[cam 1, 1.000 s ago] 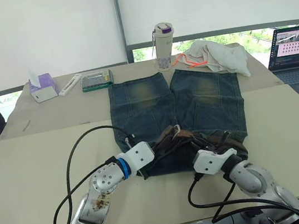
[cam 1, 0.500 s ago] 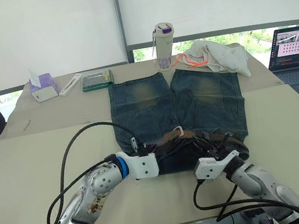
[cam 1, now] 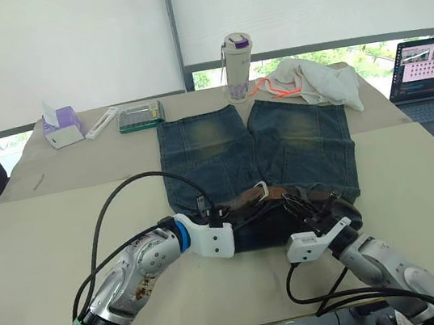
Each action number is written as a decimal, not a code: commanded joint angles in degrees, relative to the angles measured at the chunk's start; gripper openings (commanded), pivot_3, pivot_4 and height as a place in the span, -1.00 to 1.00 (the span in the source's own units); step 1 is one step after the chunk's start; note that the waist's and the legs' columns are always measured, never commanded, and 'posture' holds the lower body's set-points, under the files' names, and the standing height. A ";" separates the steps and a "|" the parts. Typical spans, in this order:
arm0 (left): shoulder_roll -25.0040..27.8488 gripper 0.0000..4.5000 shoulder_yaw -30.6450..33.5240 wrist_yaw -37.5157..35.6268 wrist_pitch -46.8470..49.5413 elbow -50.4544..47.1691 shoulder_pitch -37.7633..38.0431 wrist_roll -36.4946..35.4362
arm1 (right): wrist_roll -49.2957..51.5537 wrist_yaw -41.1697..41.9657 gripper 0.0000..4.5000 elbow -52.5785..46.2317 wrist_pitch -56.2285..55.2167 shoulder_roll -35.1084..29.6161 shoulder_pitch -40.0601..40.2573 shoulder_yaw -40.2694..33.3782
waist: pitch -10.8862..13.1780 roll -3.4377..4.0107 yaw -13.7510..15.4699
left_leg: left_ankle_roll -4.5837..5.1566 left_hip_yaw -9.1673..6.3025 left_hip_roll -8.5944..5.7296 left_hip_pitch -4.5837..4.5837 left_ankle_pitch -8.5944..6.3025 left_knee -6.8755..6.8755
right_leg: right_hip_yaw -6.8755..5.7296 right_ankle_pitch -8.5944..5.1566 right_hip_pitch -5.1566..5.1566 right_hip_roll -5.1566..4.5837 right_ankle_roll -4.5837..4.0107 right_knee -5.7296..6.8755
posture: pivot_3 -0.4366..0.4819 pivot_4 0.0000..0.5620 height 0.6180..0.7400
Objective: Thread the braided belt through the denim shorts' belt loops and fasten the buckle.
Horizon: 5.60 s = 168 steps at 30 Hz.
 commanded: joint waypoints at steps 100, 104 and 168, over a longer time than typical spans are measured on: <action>-15.87 0.04 -4.45 9.12 -14.76 22.29 -3.92 -6.10 | 136.89 -22.22 -1.00 -13.50 59.49 15.70 -3.40 -26.71 | -0.09 0.21 0.01 | 0.25 -0.18 -0.01 0.25 -0.15 0.38 | -0.05 -0.04 0.64 0.00 0.08 -0.05 | -0.05 -0.47 1.00; -13.02 0.67 -1.81 7.73 -18.95 19.17 -0.13 -12.11 | 137.30 -22.41 -1.00 -13.95 59.42 14.91 -2.75 -27.72 | -0.09 0.24 -0.01 | 0.26 -0.20 0.00 0.24 -0.15 0.37 | -0.03 -0.04 0.61 0.00 0.08 -0.05 | -0.05 -0.47 1.00; -6.60 0.97 6.48 12.78 27.59 7.09 12.64 -29.22 | 105.15 19.32 -1.00 -12.01 58.76 0.98 5.09 -37.93 | -0.07 0.35 0.00 | 0.30 -0.15 0.02 0.29 -0.20 0.34 | -0.05 -0.07 0.72 0.02 0.13 -0.22 | -0.05 -0.47 1.00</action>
